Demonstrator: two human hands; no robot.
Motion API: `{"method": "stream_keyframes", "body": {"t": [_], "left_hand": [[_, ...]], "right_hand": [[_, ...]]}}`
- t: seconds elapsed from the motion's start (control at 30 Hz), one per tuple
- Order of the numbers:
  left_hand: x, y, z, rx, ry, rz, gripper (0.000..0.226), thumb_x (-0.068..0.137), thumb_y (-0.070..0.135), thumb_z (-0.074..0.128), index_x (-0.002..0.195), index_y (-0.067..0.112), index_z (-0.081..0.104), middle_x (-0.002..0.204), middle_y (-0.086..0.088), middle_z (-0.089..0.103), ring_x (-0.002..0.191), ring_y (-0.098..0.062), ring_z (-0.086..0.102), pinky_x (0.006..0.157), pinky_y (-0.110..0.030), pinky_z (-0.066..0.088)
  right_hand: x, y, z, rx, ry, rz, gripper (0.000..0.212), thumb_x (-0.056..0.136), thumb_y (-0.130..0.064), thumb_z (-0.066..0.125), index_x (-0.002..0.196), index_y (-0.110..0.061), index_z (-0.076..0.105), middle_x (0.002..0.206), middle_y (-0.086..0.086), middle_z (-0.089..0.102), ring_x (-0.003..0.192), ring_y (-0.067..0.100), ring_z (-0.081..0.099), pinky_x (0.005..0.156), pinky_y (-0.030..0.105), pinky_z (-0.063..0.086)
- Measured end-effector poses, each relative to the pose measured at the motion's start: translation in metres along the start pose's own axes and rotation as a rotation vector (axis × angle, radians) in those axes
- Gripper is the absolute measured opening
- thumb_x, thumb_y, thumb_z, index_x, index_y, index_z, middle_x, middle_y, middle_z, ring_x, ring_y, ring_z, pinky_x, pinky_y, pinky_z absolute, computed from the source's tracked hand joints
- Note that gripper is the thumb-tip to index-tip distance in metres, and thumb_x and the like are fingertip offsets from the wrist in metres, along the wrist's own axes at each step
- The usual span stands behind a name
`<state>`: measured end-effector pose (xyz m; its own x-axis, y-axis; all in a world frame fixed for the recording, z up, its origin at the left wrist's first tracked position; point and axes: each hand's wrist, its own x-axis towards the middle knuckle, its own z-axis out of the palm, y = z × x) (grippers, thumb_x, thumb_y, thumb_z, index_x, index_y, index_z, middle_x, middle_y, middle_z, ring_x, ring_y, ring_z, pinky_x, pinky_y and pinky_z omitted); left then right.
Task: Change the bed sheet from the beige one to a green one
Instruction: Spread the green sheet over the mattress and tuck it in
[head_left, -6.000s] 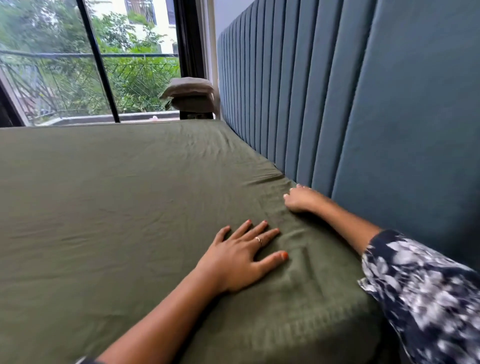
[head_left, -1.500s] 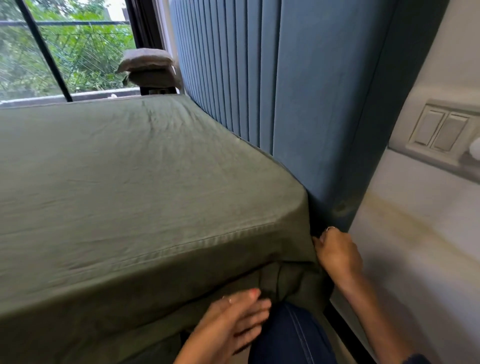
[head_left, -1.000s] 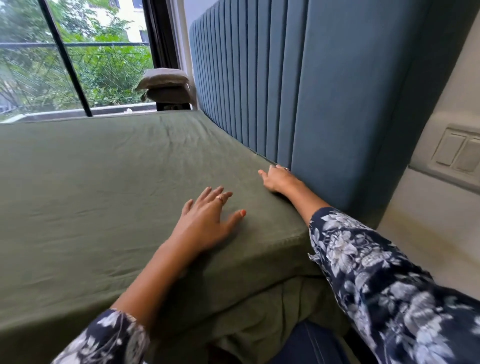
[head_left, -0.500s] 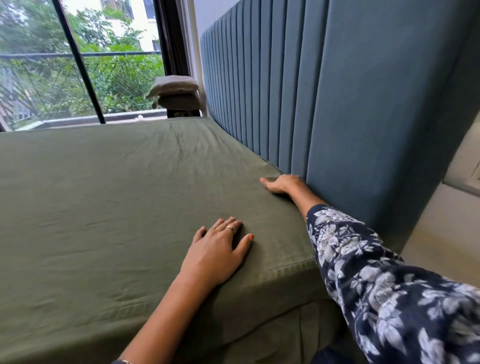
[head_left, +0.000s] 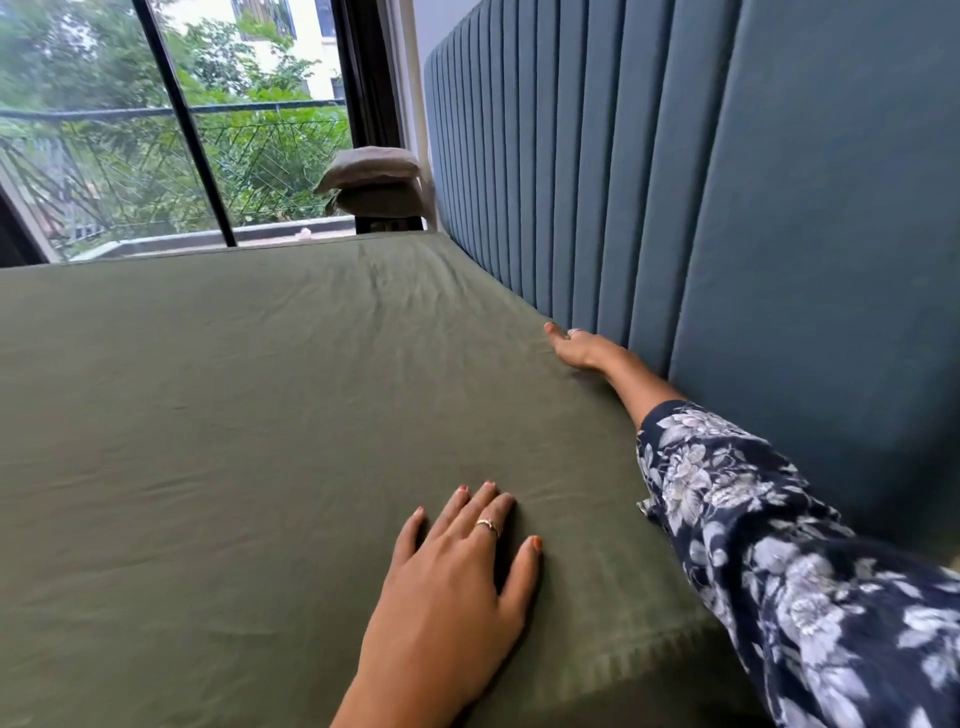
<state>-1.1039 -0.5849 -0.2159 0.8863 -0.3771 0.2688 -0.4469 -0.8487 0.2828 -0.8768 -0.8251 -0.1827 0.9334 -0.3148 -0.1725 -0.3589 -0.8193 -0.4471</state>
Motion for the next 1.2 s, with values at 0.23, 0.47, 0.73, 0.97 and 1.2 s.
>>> {"method": "stream_keyframes", "body": {"t": [0.23, 0.47, 0.73, 0.97, 1.2], "left_hand": [[0.007, -0.009, 0.014, -0.034, -0.057, 0.015, 0.064, 0.096, 0.059, 0.014, 0.114, 0.032, 0.069, 0.127, 0.015, 0.061, 0.124, -0.003, 0.048, 0.103, -0.023, 0.024], [0.011, -0.013, 0.024, -0.074, 0.132, 0.041, 0.044, 0.084, 0.053, 0.041, 0.110, 0.033, 0.070, 0.124, 0.017, 0.063, 0.122, 0.000, 0.049, 0.097, -0.026, 0.032], [0.006, -0.001, 0.003, -0.013, -0.030, 0.020, 0.082, 0.077, 0.062, 0.000, 0.140, 0.033, 0.044, 0.151, 0.016, 0.035, 0.142, -0.002, 0.024, 0.115, -0.026, 0.016], [-0.010, 0.004, -0.014, 0.033, -0.159, 0.090, 0.058, 0.095, 0.056, 0.026, 0.146, 0.029, 0.034, 0.156, 0.008, 0.026, 0.145, -0.012, 0.018, 0.117, -0.030, 0.013], [-0.026, 0.007, -0.022, 0.042, -0.161, 0.169, 0.054, 0.098, 0.052, 0.030, 0.147, 0.028, 0.034, 0.155, 0.008, 0.028, 0.145, -0.014, 0.020, 0.117, -0.034, 0.017]], "right_hand": [[0.057, 0.003, 0.005, 0.012, -0.124, 0.147, 0.095, 0.085, -0.078, 0.011, 0.149, -0.010, 0.027, 0.157, 0.014, 0.020, 0.145, 0.033, 0.019, 0.118, 0.048, 0.013], [0.046, 0.003, 0.025, 0.138, 0.124, 0.055, 0.078, 0.095, -0.063, 0.023, 0.142, -0.002, 0.038, 0.145, 0.022, 0.041, 0.134, 0.035, 0.039, 0.109, 0.041, 0.031], [-0.079, 0.056, 0.001, -0.038, 0.136, 0.118, 0.073, 0.099, -0.056, 0.017, 0.138, 0.000, 0.044, 0.144, 0.022, 0.043, 0.134, 0.034, 0.039, 0.108, 0.039, 0.031], [-0.135, 0.058, -0.006, -0.142, 0.163, 0.122, 0.079, 0.097, -0.061, 0.025, 0.133, 0.004, 0.049, 0.139, 0.023, 0.048, 0.131, 0.035, 0.043, 0.109, 0.036, 0.033], [-0.194, 0.092, 0.011, -0.068, 0.293, 0.077, 0.068, 0.096, -0.061, 0.029, 0.135, -0.010, 0.050, 0.138, 0.020, 0.050, 0.127, 0.037, 0.045, 0.102, 0.040, 0.036]]}}
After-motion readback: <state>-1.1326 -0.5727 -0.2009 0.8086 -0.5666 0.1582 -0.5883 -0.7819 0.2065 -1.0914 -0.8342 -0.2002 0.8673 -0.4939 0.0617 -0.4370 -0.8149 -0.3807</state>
